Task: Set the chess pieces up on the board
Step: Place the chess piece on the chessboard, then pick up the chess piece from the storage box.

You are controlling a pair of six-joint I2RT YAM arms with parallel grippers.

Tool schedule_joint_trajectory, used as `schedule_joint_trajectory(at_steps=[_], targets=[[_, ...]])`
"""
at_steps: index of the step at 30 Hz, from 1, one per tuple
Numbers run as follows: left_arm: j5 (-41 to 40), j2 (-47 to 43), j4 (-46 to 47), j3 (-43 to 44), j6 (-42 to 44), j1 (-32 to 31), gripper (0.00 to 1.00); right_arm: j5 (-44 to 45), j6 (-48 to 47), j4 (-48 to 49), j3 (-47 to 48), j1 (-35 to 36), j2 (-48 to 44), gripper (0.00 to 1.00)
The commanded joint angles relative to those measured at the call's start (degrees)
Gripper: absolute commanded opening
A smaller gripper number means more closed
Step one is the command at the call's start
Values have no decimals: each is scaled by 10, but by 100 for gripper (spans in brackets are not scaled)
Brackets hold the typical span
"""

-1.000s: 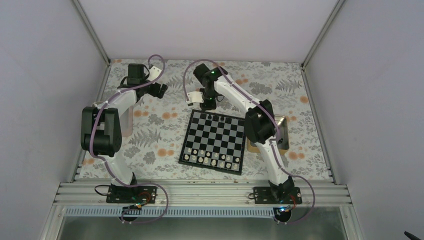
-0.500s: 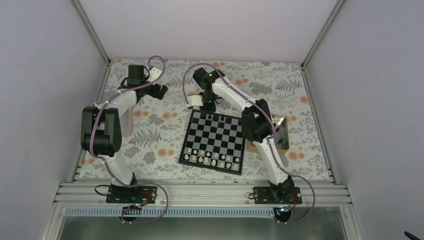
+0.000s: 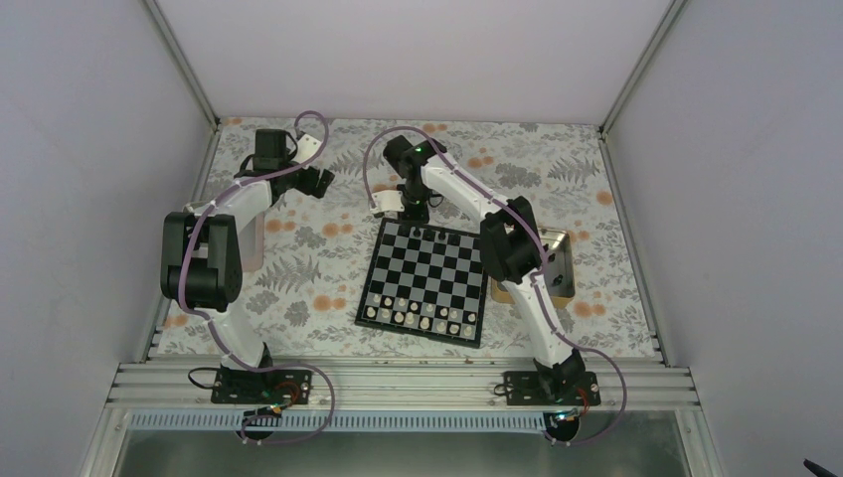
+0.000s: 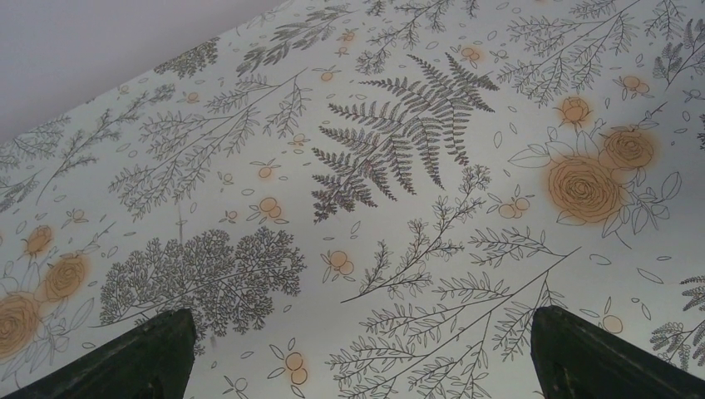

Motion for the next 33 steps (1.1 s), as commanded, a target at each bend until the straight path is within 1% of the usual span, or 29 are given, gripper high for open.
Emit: schedule_joint_trajectory(at_steps=[1, 9, 13, 16, 19, 23, 28, 33], targets=[[15, -10, 14, -4, -3, 4, 100, -10, -7, -5, 1, 6, 15, 16], [16, -15, 15, -6, -4, 6, 100, -18, -3, -5, 10, 5, 5, 22], [16, -17, 11, -1, -5, 6, 100, -46, 0, -6, 9, -1, -39, 26], [19, -18, 2, 9, -6, 7, 100, -55, 6, -6, -22, -13, -91, 27], [21, -15, -8, 20, -5, 6, 100, -54, 15, -6, -69, -42, -150, 28], [17, -9, -22, 32, -3, 5, 100, -60, 17, -6, -153, -114, -234, 29], [7, -4, -32, 45, -2, 0, 100, -62, -1, -5, -278, -224, -337, 29], [-10, 5, -38, 58, -3, -15, 100, -25, -12, 8, -432, -296, -415, 28]])
